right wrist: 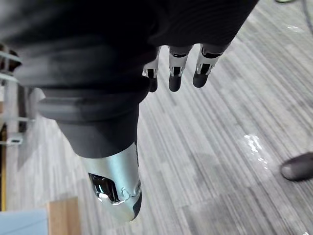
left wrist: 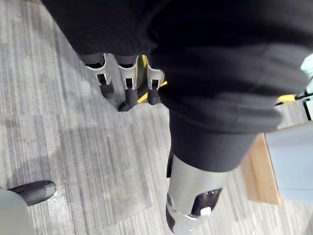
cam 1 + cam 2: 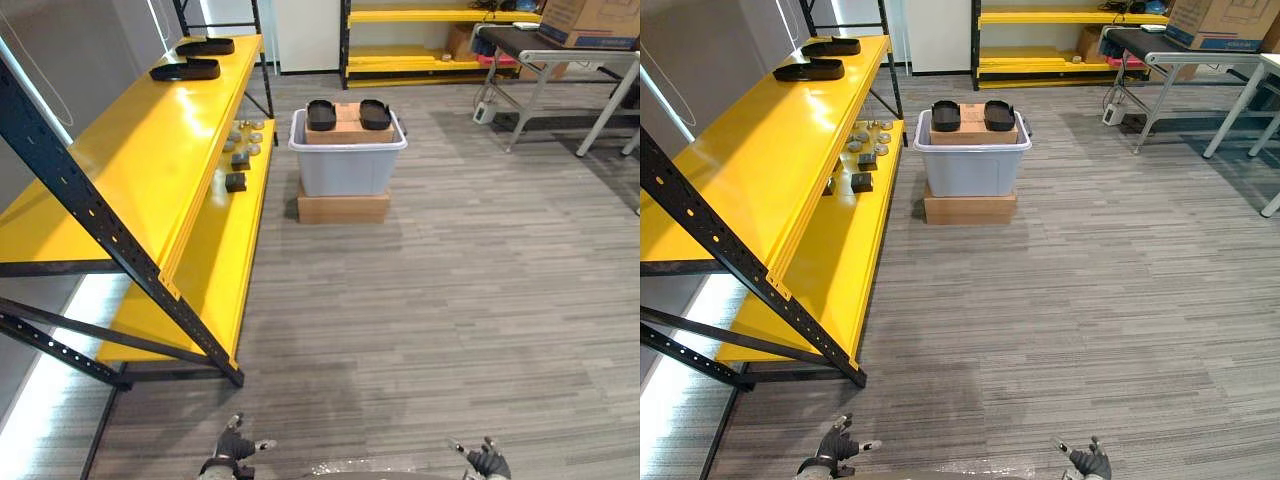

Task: Walk over and take plastic housings, then place them on the shelf

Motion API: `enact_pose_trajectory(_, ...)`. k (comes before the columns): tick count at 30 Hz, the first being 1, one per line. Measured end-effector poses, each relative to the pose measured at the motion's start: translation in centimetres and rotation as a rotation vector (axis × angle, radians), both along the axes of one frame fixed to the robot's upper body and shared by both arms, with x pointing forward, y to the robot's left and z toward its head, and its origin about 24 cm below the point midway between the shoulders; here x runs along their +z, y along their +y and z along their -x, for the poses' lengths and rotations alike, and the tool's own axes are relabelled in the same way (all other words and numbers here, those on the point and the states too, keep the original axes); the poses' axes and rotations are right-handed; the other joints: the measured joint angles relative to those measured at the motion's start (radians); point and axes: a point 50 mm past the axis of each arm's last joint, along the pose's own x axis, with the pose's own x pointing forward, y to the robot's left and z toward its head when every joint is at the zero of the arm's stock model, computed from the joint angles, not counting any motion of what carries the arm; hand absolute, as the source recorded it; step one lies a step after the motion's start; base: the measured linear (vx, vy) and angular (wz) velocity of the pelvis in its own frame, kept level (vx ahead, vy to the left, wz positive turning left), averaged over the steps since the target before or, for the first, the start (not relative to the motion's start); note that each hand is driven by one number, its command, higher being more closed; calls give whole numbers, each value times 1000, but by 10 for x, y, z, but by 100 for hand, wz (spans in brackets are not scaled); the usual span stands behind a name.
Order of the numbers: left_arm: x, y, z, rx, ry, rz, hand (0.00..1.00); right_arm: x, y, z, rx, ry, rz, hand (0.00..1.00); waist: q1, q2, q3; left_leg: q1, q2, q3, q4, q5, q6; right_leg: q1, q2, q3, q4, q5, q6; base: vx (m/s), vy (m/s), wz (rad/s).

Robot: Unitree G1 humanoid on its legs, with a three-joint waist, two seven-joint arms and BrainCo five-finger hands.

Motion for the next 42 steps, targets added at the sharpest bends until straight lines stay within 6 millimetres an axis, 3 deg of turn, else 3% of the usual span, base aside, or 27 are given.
enact_pose_trajectory(6, 4, -1, -3, -15, -29, -8, 0, 1, 4, -4, 88, 10, 12, 0, -11, 11, 9, 10, 1, 0, -6, 0, 0, 7, 0, -3, 2, -3, 2, -51, -33, 0)
enact_pose_trajectory(24, 10, 0, -10, -3, -74, -2, 0, 9, 2, -19, 82, -42, 39, 0, -13, 6, 6, -35, -3, -2, -17, 0, 0, -43, -4, -15, 1, -13, 15, 4, -20, 1)
enact_pose_trajectory(27, 11, 0, -12, -1, -83, -3, 0, 10, 2, -23, 74, -53, 43, 0, -12, 5, 5, -58, -6, 8, 11, -25, 9, -60, -8, -5, 8, -19, 17, 33, 6, -10)
enact_pose_trajectory(29, 15, 1, -16, 9, -110, 0, 0, 12, 2, -28, 72, -67, 42, 0, -10, 4, 5, -96, -12, 23, 73, -69, 16, -93, -18, 3, 59, -49, 26, 43, 20, -15)
enact_pose_trajectory(30, 17, 1, -18, 10, -121, 1, 0, 13, 2, -32, 69, -77, 42, 0, -12, 5, 6, -118, -18, 31, 123, -106, 23, -121, -29, 3, 122, -87, 51, 54, 42, -15)
enact_pose_trajectory(31, 18, 0, -20, 9, -134, 2, 0, 13, 0, -32, 62, -75, 42, 0, -11, 10, 9, -134, -21, 37, 173, -158, 34, -160, -42, -5, 230, -128, 106, 51, 52, -20)
enact_pose_trajectory(33, 18, 1, -20, 19, -135, 6, 0, 13, 1, -33, 56, -78, 36, 0, -10, 19, 13, -125, -20, 39, 192, -183, 45, -216, -49, -20, 374, -138, 125, 99, 59, -13)
enact_pose_trajectory(34, 20, 3, -23, 23, -142, -1, 0, 13, 2, -33, 46, -81, 25, 0, -15, 28, 25, -89, -20, 32, 194, -196, 66, -313, -67, -58, 583, -151, 132, 148, 48, 3)
enact_pose_trajectory(36, 22, 7, -28, 28, -155, -18, 0, 12, 1, -32, 40, -71, 21, 0, -14, 36, 30, -66, -15, 31, 193, -205, 69, -369, -77, -97, 632, -185, 94, 226, 49, -3)
enact_pose_trajectory(38, 26, 11, -37, 26, -179, -29, 0, 13, 0, -36, 44, -77, 26, 0, -25, 42, 42, -27, 7, 19, 189, -220, 63, -420, -66, -143, 566, -199, 78, 381, 13, 17)
enact_pose_trajectory(39, 29, 11, -44, 28, -197, -27, 0, 16, -3, -40, 51, -84, 36, 0, -38, 66, 58, -6, 29, 1, 172, -225, 58, -453, -40, -150, 495, -184, 60, 370, -32, 39)
enact_pose_trajectory(40, 30, 11, -47, 27, -206, -26, 0, 17, -4, -42, 55, -89, 45, 0, -47, 69, 61, 4, 41, -8, 162, -227, 53, -472, -30, -151, 454, -166, 53, 394, -58, 47)
enact_pose_trajectory(42, 33, 10, -58, 25, -225, -30, 0, 21, -10, -46, 51, -97, 70, 0, -63, 59, 80, 54, 53, -24, 142, -245, 5, -521, -18, -127, 283, -27, 43, 458, -95, 50)
